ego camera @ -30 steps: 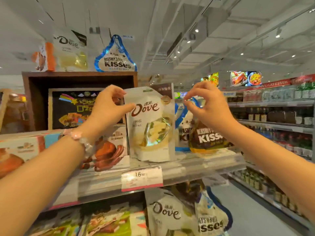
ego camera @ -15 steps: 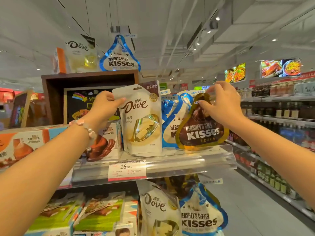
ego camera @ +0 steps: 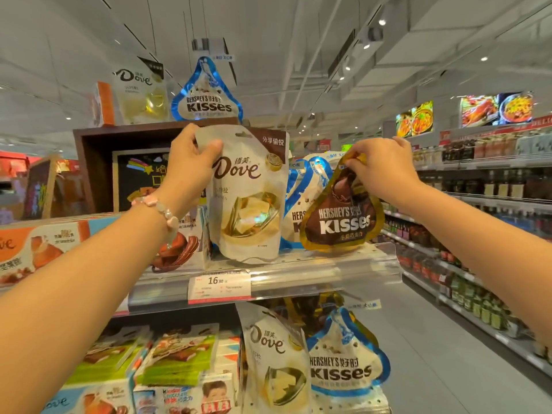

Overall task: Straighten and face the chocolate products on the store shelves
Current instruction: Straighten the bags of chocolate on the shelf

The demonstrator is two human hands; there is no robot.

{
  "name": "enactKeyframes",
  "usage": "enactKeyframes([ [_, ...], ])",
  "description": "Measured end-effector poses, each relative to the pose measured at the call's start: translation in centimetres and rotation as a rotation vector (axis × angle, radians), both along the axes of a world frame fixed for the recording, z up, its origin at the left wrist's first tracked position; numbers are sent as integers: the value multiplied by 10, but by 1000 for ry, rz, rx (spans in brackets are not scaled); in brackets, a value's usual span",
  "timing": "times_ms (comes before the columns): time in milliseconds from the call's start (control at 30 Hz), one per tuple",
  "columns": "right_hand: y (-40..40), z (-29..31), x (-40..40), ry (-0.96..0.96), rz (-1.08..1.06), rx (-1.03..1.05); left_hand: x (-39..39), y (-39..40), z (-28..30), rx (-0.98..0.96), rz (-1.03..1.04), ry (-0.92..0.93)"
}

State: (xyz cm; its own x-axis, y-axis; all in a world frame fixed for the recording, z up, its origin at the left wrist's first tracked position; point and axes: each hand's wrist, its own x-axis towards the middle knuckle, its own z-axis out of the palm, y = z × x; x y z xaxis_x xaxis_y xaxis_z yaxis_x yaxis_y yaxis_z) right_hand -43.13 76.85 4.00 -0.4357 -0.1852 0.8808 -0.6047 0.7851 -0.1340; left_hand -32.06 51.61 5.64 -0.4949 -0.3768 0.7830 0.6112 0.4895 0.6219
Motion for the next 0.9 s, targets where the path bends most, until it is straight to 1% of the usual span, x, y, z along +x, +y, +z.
enactKeyframes([
  [133,2,4,19,75,26,-56,6,13,7,-34,10,84],
  [367,10,11,65,140,60,-11,29,31,12,-135,-50,121],
  [467,10,9,85,153,81,-2,43,40,8,-175,-79,67],
  [600,11,7,104,121,109,2,72,47,-5,-200,-107,-9],
  [667,12,1,113,87,100,49,85,46,-14,-241,-117,-60],
  [733,11,-8,123,16,139,146,97,42,-27,-266,-123,-146],
  [800,8,-17,133,-80,220,236,108,39,-41,-275,-150,-212],
  [900,0,-31,144,-197,298,290,119,34,-64,-293,-218,-279],
])
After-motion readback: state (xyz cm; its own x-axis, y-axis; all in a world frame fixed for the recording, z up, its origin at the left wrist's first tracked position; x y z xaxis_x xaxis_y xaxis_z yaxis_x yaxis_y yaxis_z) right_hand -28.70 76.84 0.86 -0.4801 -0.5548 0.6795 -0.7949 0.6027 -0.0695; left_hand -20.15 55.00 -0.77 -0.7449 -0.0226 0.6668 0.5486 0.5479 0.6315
